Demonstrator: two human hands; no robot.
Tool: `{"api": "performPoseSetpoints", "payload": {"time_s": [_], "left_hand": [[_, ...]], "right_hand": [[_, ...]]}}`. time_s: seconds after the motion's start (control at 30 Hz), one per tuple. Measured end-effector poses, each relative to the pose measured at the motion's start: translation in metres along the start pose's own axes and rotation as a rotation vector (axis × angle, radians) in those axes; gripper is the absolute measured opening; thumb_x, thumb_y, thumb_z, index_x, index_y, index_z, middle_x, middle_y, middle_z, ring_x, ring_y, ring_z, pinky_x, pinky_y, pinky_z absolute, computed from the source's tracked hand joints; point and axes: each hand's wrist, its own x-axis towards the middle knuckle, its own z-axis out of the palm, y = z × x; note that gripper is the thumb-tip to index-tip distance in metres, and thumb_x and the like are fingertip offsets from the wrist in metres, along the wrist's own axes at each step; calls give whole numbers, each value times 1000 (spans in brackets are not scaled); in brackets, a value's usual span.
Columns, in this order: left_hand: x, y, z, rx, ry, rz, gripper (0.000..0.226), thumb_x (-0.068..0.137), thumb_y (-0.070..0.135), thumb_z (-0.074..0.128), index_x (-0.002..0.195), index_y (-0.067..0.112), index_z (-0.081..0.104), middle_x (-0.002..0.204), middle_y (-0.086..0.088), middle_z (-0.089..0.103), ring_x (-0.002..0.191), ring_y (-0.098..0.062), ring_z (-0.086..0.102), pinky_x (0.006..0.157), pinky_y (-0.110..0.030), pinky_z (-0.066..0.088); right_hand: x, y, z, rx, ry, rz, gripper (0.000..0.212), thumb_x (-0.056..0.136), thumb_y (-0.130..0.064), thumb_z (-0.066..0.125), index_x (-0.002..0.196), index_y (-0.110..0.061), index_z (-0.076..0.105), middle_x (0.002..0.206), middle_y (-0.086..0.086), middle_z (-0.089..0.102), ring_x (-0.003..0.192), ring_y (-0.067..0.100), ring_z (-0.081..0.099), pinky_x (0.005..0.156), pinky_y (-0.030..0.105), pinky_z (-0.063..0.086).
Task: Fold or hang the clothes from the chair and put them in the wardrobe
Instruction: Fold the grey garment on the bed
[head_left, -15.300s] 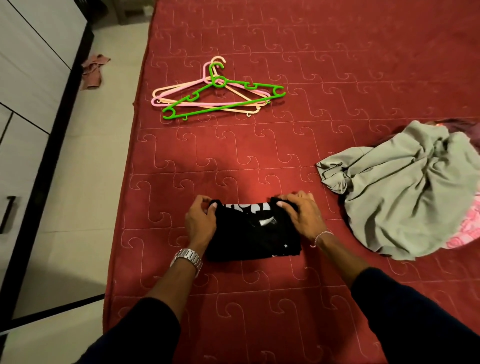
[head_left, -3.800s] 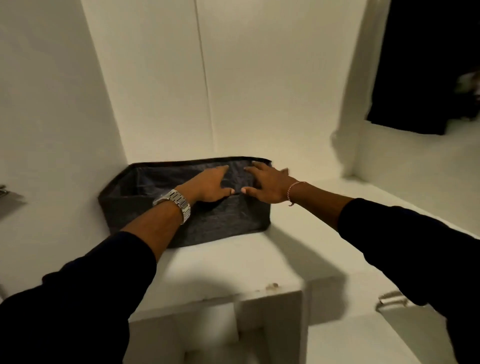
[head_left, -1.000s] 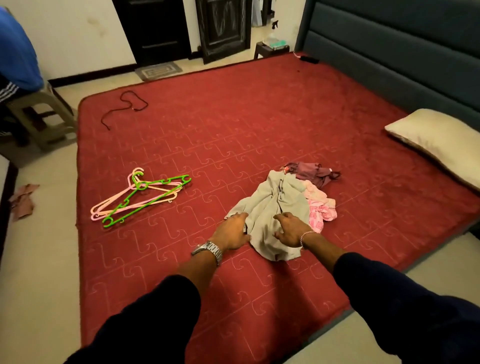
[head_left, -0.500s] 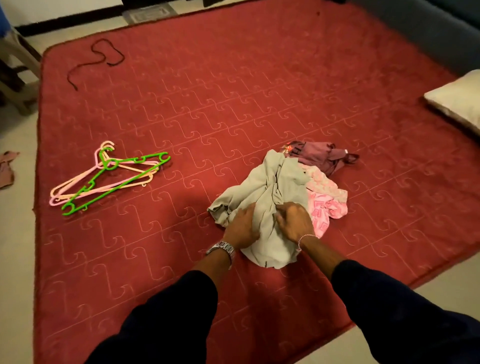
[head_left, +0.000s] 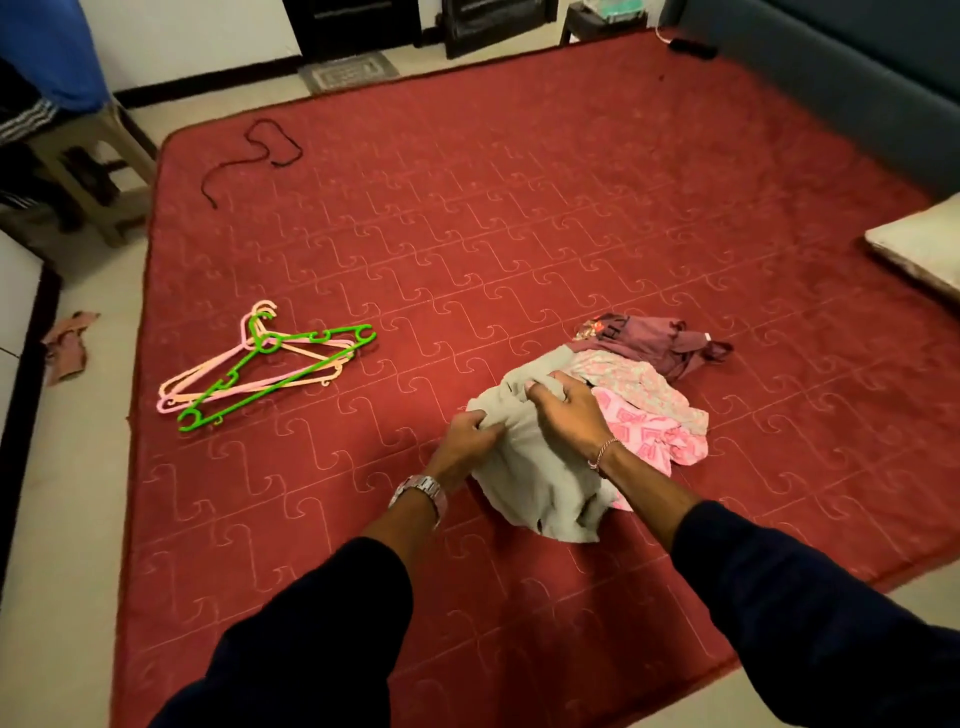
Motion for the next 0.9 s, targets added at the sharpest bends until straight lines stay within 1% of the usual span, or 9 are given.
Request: {"api": "performPoseSetpoints", "payload": {"time_s": [0.1,0.17,0.33,0.47,0.57,0.7,0.77,0.83,0.9], "left_hand": [[-21,19,-26,-166,92,45,24,92,14,63,69,15,56,64,7,52,60,-10,46,50,-18,37],[-38,33,-42,-246,197,104,24,86,39,60,81,15,63,78,5,61,76,-13,55,65,-26,41],[-81,68,-81,-2,402,263,44,77,78,49,81,37,65,94,0,56,100,-23,51,85,-37,41],[-118,115,-114,-440,256,226,23,86,35,73,86,12,77,86,-5,76,83,-24,72,77,-35,58],[-145,120,-145,-538,228,221,13,92,9,63,94,8,76,92,-12,76,87,-30,71,77,-36,58],[-175,110,-202,-574,173,239,53,90,54,66,116,8,71,113,-13,72,108,-32,68,98,-46,52],[-195,114,-229,-529,78,216,83,76,79,64,125,12,68,122,-11,69,117,-30,63,105,-47,46],[-222,125,-248,-538,-83,233,81,87,74,53,132,7,62,129,-16,66,126,-36,58,110,-49,44],[-245,136,-262,-560,-316,276,78,96,66,39,132,-1,58,125,-20,66,119,-36,60,102,-45,48]], "right_hand": [[-14,-33,7,113,-58,-68,16,96,-31,58,96,-16,61,91,-5,64,88,13,58,78,28,44],[-27,-54,13,125,-68,-129,10,99,-30,56,99,-20,55,93,-6,62,87,10,57,74,27,42],[-72,-112,36,189,-86,-377,17,98,-20,58,115,-17,57,111,-2,66,105,14,62,90,29,48],[-116,-153,54,123,-204,-529,26,89,-13,66,114,-18,69,110,-5,71,103,5,65,93,24,50],[-141,-177,55,132,-277,-479,18,89,-11,68,104,-13,78,87,-5,74,79,7,64,75,24,50],[-158,-211,53,218,-70,-471,10,90,-14,72,99,-10,74,84,7,76,66,14,66,65,36,54],[-165,-230,52,43,-38,-545,46,84,-23,80,126,-19,60,112,0,72,92,8,67,81,29,56],[-173,-245,55,-80,-223,-573,72,82,-23,82,144,-26,46,139,-6,58,122,5,55,101,25,47],[-184,-259,65,-166,-454,-565,50,87,-16,78,132,-21,57,119,-15,68,106,-3,62,89,19,50]]}}
